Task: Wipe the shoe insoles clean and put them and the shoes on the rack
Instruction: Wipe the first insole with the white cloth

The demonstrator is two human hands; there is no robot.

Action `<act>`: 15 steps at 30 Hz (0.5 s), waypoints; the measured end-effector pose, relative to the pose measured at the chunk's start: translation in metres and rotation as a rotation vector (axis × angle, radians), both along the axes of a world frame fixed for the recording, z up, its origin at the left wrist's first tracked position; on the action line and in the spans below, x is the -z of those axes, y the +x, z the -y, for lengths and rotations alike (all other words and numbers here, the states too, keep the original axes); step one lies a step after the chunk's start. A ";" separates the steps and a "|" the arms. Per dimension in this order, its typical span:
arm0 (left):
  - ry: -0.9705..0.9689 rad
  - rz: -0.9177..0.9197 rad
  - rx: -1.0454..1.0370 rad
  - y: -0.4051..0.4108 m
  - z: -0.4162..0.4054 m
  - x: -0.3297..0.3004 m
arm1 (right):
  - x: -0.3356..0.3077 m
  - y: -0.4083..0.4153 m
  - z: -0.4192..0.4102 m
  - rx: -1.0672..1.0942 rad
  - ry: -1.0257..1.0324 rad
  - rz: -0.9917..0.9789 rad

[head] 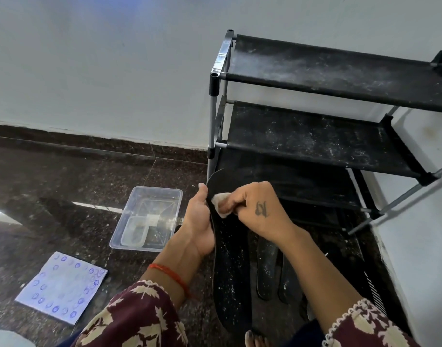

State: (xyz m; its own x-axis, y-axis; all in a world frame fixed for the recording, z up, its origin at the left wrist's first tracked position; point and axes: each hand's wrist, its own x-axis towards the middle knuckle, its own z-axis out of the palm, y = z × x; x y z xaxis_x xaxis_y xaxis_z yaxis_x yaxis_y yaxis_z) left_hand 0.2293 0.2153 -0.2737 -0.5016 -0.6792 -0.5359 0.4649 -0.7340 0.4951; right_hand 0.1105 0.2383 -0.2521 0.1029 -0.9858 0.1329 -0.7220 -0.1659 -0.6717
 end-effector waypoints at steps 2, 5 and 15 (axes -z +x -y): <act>0.019 0.007 0.032 0.000 -0.001 -0.003 | 0.002 -0.010 0.001 0.096 0.024 -0.086; 0.013 0.007 0.071 -0.001 -0.002 -0.004 | 0.002 -0.018 0.004 0.384 -0.124 -0.010; -0.039 0.055 0.112 -0.003 -0.005 -0.005 | 0.005 0.015 0.011 0.252 -0.122 0.184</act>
State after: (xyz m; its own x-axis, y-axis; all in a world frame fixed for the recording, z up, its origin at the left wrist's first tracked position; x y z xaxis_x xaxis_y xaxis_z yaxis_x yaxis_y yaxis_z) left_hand 0.2261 0.2203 -0.2692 -0.5459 -0.6417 -0.5387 0.3531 -0.7593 0.5467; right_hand 0.1254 0.2277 -0.2568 -0.1791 -0.9527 0.2454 -0.6193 -0.0846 -0.7806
